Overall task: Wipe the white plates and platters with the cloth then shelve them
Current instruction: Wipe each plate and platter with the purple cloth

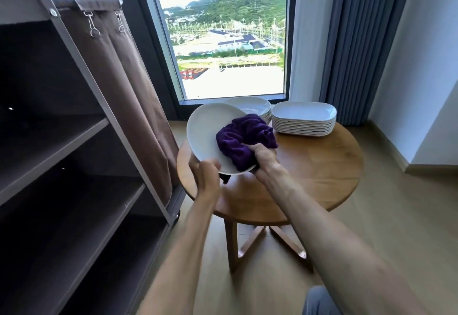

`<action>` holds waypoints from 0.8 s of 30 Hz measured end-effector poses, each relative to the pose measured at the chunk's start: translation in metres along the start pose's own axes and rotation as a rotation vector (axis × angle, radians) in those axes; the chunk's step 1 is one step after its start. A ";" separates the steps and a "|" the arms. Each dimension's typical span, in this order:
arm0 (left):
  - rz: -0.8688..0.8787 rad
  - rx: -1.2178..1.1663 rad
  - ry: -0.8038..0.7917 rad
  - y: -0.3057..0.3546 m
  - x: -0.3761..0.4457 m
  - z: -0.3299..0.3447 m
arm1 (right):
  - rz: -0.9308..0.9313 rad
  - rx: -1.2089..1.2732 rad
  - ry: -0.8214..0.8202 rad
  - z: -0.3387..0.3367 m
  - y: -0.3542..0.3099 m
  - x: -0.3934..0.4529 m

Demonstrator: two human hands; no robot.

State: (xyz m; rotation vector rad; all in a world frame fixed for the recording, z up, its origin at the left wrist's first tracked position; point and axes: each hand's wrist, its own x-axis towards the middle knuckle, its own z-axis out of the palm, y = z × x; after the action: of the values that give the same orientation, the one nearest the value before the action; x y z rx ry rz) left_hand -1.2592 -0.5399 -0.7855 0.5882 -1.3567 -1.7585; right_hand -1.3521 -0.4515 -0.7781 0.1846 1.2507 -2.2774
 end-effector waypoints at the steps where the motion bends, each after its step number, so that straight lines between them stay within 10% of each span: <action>1: -0.013 0.087 -0.093 0.003 0.015 -0.011 | -0.017 -0.050 -0.009 -0.006 -0.005 0.003; 5: -0.138 0.271 -0.304 0.023 0.053 -0.026 | -0.140 -0.133 -0.002 -0.016 -0.021 0.015; 13: 0.013 0.107 -0.035 0.017 0.006 0.001 | -0.171 0.037 0.094 -0.005 -0.005 0.009; 18: -0.153 0.309 -0.461 0.057 0.051 -0.016 | -0.284 -0.142 0.046 -0.017 -0.031 0.014; 24: 0.057 -0.037 -0.190 0.010 -0.018 0.013 | -0.120 0.050 0.130 0.010 -0.014 0.009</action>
State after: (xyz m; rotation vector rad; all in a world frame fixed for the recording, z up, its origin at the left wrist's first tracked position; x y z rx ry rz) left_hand -1.2559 -0.5184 -0.7742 0.3656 -1.4517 -1.8253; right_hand -1.3659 -0.4571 -0.7659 0.2876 1.3025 -2.4341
